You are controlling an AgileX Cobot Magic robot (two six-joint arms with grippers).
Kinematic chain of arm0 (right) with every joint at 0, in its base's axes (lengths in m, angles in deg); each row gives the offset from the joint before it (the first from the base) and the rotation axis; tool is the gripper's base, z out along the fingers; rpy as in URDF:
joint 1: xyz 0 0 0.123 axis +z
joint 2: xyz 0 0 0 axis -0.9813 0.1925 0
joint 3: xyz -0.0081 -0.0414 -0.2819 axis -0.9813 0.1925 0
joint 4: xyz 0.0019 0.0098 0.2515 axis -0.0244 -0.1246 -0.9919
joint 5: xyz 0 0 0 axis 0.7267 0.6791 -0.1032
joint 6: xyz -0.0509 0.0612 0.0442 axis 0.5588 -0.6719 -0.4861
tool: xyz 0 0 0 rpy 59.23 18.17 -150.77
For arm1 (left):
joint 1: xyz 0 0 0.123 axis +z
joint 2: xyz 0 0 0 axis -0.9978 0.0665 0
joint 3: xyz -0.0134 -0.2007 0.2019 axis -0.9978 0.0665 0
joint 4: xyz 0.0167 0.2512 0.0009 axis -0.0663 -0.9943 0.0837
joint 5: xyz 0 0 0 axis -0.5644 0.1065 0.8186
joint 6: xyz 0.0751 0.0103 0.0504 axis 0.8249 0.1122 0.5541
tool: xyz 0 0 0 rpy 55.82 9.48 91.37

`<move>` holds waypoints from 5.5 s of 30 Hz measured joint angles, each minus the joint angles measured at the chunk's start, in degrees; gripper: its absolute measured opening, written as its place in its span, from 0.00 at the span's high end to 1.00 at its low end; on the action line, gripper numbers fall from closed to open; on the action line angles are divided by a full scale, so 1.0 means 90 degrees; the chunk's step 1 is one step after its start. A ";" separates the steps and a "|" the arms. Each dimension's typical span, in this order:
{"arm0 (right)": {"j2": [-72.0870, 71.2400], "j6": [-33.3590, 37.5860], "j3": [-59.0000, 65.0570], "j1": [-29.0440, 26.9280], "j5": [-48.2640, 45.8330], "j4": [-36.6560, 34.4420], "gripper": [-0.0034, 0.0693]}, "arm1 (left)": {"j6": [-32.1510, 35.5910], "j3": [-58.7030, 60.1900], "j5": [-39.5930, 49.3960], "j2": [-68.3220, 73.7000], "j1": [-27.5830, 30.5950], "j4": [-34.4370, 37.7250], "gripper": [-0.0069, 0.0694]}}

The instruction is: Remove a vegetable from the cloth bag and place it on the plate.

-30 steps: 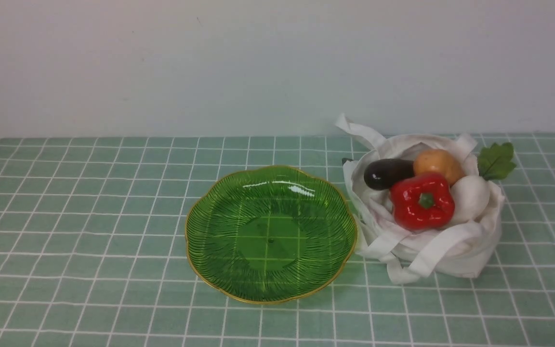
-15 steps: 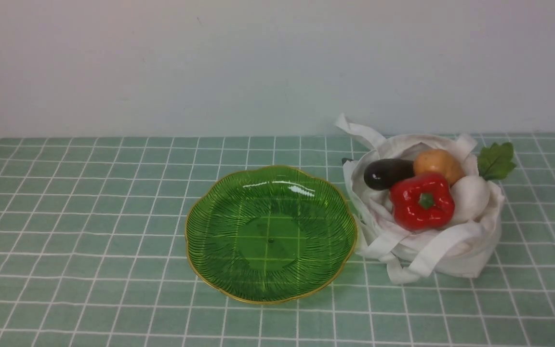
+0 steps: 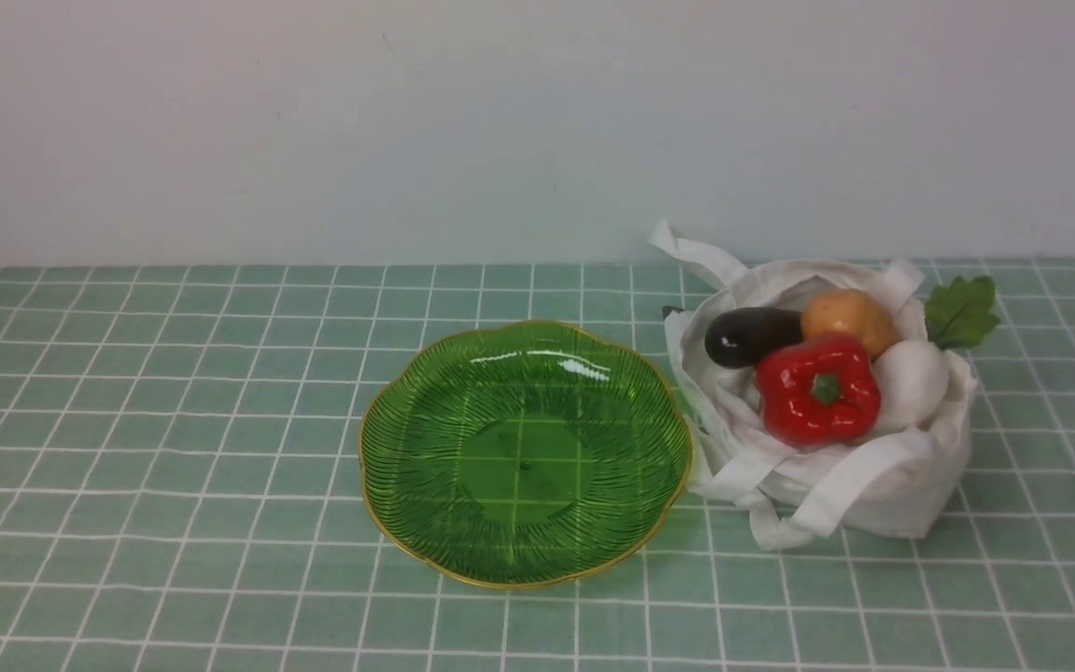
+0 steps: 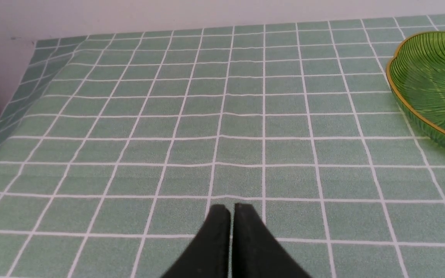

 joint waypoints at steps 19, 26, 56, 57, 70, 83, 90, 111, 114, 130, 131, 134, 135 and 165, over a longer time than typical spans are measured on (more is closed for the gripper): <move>0.6557 0.3552 -0.2887 0.0011 -0.1188 -0.0747 0.30 | 0.0000 0.0000 0.0000 0.0000 0.0000 0.0000 0.92; 0.8028 0.3880 -0.3858 0.0011 -0.1173 -0.0771 0.02 | 0.0000 0.0000 0.0000 0.0000 0.0000 0.0000 0.92; 0.9861 0.4718 -0.4753 0.0019 -0.1410 -0.0803 0.73 | 0.0000 0.0000 0.0000 0.0000 0.0000 0.0000 0.92; 0.9861 0.4796 -0.4753 0.0019 -0.1465 -0.0809 0.80 | 0.0000 0.0000 0.0000 0.0000 0.0000 0.0000 0.92; 0.9404 0.4888 -0.4753 0.0019 -0.2041 -0.0845 0.93 | 0.0000 0.0000 0.0000 0.0000 0.0000 0.0000 0.92; 0.8215 0.4631 -0.4753 0.0301 -0.2771 -0.1417 0.93 | 0.0000 0.0000 0.0000 0.0000 0.0000 0.0000 0.92; 0.8525 0.4691 -0.4753 0.1839 -0.1853 -0.1802 0.93 | 0.0000 0.0000 0.0000 0.0000 0.0000 0.0000 0.92; 1.0686 0.4728 -0.4769 0.3174 0.1954 -0.2005 0.27 | 0.0000 0.0000 0.0000 0.0000 0.0000 0.0000 0.92; 1.0447 0.4730 -0.4769 0.3174 0.1720 -0.1897 0.19 | 0.0000 0.0000 0.0000 0.0000 0.0000 0.0000 0.92; 0.5576 0.3309 -0.4771 0.3180 -0.1589 0.0847 0.65 | 0.0000 0.0000 0.0000 0.0000 0.0000 0.0000 0.92; 0.5144 0.2938 -0.4771 0.3186 -0.2052 0.1180 0.74 | 0.0000 0.0000 0.0000 0.0000 0.0000 0.0000 0.92; 0.4061 0.2161 -0.4755 0.3186 -0.2955 0.1987 0.89 | 0.0000 0.0000 0.0000 0.0000 0.0000 0.0000 0.92; 0.3619 0.1761 -0.4669 0.3186 -0.3152 0.2248 0.93 | 0.0000 0.0000 0.0000 0.0000 0.0000 0.0000 0.92; 0.0337 0.0938 -0.0445 0.3186 -0.0019 0.2821 0.97 | 0.0000 0.0000 0.0000 0.0000 0.0000 0.0000 0.92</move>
